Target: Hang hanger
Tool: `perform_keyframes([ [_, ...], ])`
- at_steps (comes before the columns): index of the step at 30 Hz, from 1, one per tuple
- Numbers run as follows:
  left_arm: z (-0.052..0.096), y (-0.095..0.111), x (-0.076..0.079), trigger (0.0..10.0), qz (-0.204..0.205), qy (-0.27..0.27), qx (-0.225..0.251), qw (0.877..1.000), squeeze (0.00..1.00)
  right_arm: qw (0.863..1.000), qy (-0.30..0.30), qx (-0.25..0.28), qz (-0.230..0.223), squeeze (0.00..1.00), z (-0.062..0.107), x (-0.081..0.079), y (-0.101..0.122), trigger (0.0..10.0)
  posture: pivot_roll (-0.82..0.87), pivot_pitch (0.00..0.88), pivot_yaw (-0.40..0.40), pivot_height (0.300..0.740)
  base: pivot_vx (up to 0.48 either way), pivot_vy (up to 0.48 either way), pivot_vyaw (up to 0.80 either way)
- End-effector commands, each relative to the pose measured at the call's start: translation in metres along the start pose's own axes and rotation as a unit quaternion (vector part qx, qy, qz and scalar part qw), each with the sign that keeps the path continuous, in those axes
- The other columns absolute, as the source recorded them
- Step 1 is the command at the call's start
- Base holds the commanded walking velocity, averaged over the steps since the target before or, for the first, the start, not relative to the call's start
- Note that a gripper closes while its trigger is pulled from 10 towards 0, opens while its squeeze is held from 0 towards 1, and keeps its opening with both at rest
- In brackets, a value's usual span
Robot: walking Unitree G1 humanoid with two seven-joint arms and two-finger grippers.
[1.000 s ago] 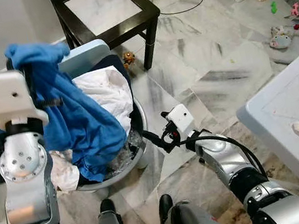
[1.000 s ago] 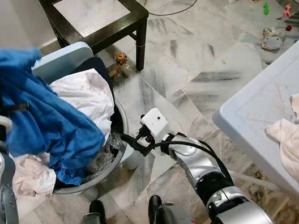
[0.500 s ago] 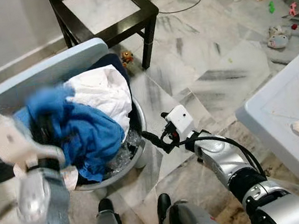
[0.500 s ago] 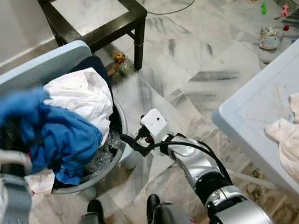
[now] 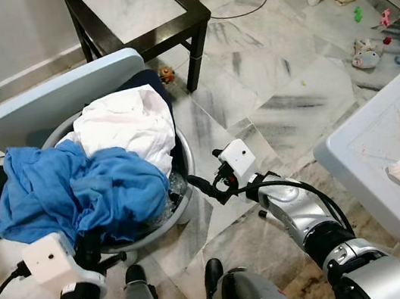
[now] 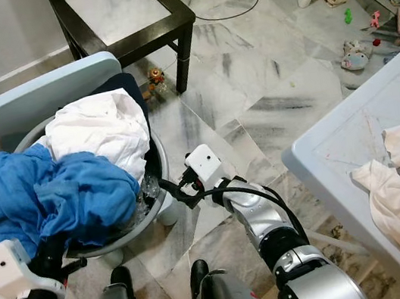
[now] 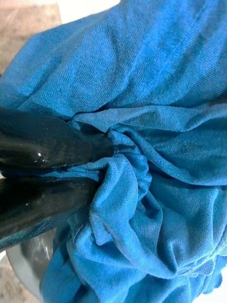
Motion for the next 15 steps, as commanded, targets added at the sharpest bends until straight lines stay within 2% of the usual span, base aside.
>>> perform_keyframes([
  [1,0.004,-0.01,-0.005,6.5,-0.014,0.009,-0.018,1.0,0.0,1.0,0.0,-0.019,-0.006,0.0,0.005,-0.002,-0.013,10.0,0.45,0.388,-0.219,0.74,0.0,0.0,0.0],
  [2,0.003,-0.001,-0.001,10.0,-0.046,-0.003,0.002,0.999,1.0,1.0,0.0,-0.018,-0.006,0.0,0.005,-0.003,-0.013,10.0,0.45,0.388,-0.219,0.74,0.0,0.0,0.0],
  [3,0.003,-0.001,-0.001,10.0,-0.046,-0.003,0.002,0.999,1.0,1.0,0.0,-0.018,-0.006,0.0,0.005,-0.003,-0.013,10.0,0.45,0.388,-0.219,0.74,0.0,0.0,0.0],
  [4,0.002,0.008,0.003,10.0,-0.083,-0.012,0.023,0.996,1.0,1.0,0.0,-0.018,-0.007,0.0,0.005,-0.003,-0.013,10.0,0.45,0.385,-0.217,0.74,0.0,0.0,0.0],
  [5,0.002,0.03,0.012,10.0,-0.163,-0.016,0.078,0.983,1.0,1.0,0.0,-0.019,-0.007,0.0,0.005,-0.003,-0.014,10.0,0.45,0.385,-0.214,0.74,0.0,0.0,0.0],
  [6,0.002,0.037,0.014,10.0,-0.186,-0.013,0.096,0.978,1.0,1.0,0.0,-0.019,-0.007,0.0,0.005,-0.003,-0.014,10.0,0.44,0.384,-0.214,0.74,0.0,0.0,0.0],
  [10,0.004,0.049,0.015,10.0,-0.241,0.0,0.125,0.963,1.0,1.0,-0.001,-0.019,-0.008,0.0,0.005,-0.003,-0.014,10.0,0.45,0.384,-0.212,0.74,0.0,0.0,0.0],
  [12,0.004,0.051,0.008,10.0,-0.262,0.025,0.123,0.957,1.0,1.0,-0.002,-0.02,-0.008,0.0,0.005,-0.003,-0.014,10.0,0.45,0.384,-0.212,0.74,0.0,0.0,0.0],
  [15,0.004,0.054,0.004,10.0,-0.269,0.044,0.116,0.955,1.0,1.0,-0.003,-0.02,-0.008,0.0,0.005,-0.002,-0.015,10.0,0.45,0.385,-0.212,0.74,0.0,0.0,0.0],
])
Point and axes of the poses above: a point about 5 cm out from each wrist's last joint towards the gripper, its own z axis pointing back from the gripper into the wrist, its own y axis along the axis of the wrist's last joint, x = y × z, the point moved 5 cm from there along -z, pointing out of the wrist towards the gripper, and after that the axes turned 7 degrees about z, right-handed, at the moved point
